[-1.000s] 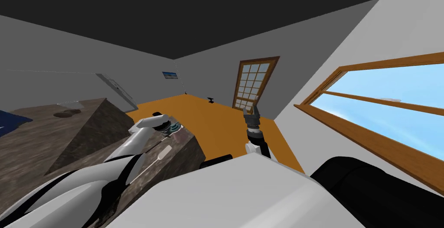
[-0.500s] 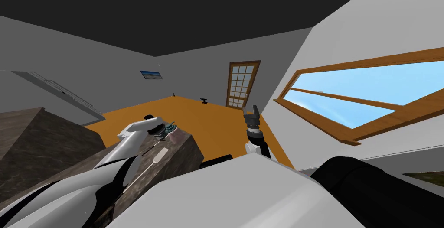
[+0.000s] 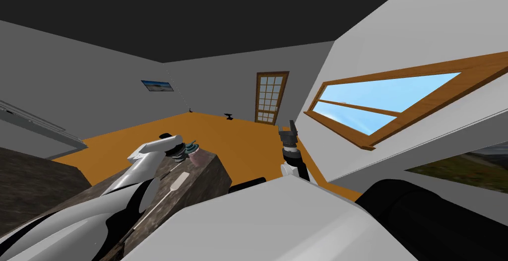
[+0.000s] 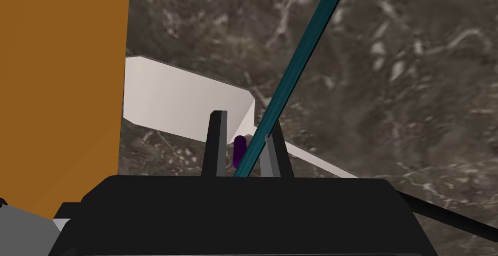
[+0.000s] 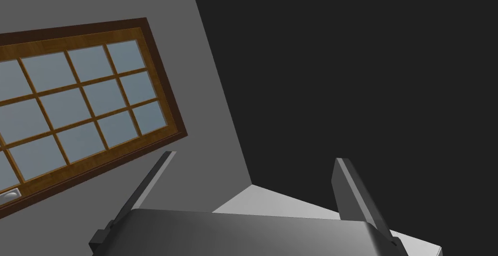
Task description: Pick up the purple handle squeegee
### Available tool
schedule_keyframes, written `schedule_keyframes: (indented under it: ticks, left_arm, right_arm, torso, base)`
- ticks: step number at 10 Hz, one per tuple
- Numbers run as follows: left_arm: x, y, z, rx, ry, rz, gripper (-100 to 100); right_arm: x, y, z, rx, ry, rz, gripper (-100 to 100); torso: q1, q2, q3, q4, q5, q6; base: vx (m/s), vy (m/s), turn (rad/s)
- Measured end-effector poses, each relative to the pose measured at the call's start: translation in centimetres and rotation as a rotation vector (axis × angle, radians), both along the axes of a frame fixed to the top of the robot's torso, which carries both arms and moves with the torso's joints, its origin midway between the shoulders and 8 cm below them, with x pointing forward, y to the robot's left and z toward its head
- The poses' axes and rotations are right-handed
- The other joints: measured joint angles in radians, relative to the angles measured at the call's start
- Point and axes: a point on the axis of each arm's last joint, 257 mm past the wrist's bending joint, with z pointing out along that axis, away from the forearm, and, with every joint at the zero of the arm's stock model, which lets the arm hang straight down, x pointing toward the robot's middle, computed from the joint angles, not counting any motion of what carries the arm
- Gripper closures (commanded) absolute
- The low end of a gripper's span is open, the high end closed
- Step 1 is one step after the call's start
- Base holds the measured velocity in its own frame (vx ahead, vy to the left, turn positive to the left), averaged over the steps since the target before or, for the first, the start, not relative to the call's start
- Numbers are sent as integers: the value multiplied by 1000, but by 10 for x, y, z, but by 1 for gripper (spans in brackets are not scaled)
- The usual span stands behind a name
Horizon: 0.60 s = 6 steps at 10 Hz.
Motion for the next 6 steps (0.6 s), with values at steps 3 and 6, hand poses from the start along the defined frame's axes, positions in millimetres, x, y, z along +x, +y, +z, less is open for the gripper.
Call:
schedule_keyframes:
  ticks: [3,6]
  left_arm:
    - [-1,0,-1,1,3,-2,0]
    - [5,-14,1,-1,1,-39,100]
  right_arm:
    - [0,0,0,0,0,0,0]
    - [0,0,0,0,0,0,0]
  torso:
    - [1,-1,0,0,0,0]
    - [-2,-5,-2,0,0,-2]
  base:
    - [0,0,0]
    - [81,-36,282]
